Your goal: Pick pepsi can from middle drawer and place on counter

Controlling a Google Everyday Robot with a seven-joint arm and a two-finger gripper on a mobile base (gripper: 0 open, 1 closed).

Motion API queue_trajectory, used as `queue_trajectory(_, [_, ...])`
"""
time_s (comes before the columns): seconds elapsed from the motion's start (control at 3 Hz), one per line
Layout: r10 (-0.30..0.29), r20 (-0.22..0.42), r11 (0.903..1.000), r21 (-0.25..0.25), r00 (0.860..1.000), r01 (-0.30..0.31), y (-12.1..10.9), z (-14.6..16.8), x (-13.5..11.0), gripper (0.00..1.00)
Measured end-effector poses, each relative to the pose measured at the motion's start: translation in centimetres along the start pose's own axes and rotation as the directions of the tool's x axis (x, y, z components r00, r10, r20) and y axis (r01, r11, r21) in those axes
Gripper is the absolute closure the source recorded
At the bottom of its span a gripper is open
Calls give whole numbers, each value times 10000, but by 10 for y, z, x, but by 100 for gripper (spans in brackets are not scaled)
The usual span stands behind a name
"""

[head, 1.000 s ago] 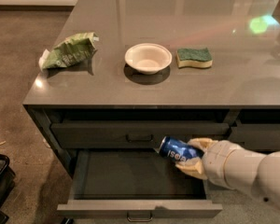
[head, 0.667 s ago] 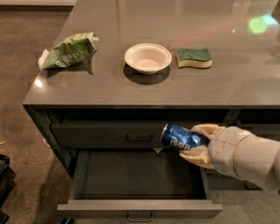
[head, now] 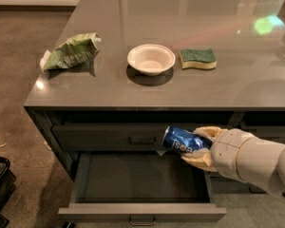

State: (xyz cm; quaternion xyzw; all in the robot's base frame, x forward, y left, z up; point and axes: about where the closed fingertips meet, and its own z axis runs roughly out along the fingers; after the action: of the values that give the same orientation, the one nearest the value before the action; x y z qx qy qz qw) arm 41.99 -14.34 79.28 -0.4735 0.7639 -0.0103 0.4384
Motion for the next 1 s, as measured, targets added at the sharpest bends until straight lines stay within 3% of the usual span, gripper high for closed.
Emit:
queue_trajectory(0.33, [-826, -90, 9961, 287, 9965, 829, -23, -19, -24, 100])
queue_trajectory(1.0, [-2616, -291, 9627, 642, 9647, 2629, -94, -49, -93, 100])
